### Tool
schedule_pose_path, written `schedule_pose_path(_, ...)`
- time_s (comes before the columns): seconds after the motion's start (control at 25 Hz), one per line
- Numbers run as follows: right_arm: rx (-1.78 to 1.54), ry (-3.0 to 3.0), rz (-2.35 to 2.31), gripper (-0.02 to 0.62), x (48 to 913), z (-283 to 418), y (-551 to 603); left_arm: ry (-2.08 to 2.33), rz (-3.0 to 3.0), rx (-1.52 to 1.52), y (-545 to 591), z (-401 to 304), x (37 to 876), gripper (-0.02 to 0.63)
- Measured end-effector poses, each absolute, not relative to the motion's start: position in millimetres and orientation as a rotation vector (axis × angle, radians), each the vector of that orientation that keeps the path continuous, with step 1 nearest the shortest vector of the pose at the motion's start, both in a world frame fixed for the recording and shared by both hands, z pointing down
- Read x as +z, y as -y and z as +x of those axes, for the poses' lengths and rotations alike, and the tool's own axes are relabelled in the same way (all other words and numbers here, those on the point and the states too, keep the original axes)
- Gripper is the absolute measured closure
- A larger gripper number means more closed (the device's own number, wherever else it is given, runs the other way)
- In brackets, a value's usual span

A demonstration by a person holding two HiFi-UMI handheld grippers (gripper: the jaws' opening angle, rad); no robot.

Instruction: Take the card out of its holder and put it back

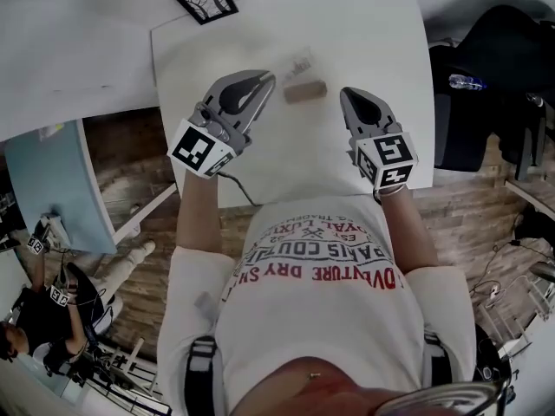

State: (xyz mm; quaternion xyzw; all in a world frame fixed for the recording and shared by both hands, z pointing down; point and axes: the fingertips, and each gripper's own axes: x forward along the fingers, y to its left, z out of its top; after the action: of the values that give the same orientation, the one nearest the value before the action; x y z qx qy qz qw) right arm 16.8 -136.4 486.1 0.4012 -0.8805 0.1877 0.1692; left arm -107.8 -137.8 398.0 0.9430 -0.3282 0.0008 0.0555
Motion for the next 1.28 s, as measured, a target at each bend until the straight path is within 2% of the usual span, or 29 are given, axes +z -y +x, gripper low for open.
schedule_pose_path(0.64,0.454,2.586,1.236,0.574,437,0,138,1.739,2.475,-0.013,110,-157,409,0.569)
schedule_pose_path(1.28,0.449,2.576,1.276,0.575,434,3,134,1.817,2.425,0.009,105,-156,408,0.569)
